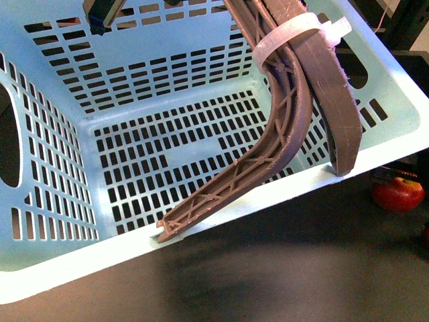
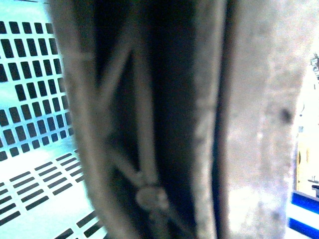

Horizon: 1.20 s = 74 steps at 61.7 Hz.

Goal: Pick apple with right arm and hold basket with left

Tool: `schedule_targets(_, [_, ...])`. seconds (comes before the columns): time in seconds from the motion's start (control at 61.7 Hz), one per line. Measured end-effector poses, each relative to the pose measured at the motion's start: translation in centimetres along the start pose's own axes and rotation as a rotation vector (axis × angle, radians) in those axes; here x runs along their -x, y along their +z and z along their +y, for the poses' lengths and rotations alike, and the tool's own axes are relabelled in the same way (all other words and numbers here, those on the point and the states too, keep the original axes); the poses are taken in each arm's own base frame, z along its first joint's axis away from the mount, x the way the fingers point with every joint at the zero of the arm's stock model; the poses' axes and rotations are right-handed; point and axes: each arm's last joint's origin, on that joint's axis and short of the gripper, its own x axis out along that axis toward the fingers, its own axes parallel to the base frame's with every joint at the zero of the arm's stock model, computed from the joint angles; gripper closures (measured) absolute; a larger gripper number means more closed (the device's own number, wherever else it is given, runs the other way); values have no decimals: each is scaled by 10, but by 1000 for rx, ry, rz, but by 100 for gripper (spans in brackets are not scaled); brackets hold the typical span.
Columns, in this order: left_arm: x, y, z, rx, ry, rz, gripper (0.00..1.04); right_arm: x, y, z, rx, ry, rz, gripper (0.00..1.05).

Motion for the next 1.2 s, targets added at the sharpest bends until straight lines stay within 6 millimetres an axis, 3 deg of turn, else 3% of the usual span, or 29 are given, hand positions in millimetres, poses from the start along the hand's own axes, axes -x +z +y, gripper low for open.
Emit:
schedule_targets(0.356, [0,0,0,0,0,0,91,-22,7,4,-1,-20,37,9])
schedule_targets(0.421, [0,0,0,0,0,0,91,-24,6,4,-3,-23,43,16])
schedule_targets(0.535, [0,0,0,0,0,0,91,-24,6,5,-2,-18,47,25])
schedule_targets(0.794, [0,0,0,0,0,0,91,-16,2,5,18,10,28,25])
schedule_targets(1.004, [0,0,0,0,0,0,91,24,10,1,35,55,-60,25])
schedule_targets(1.199, [0,0,0,0,0,0,91,91,36,-3,44,113,-217,25])
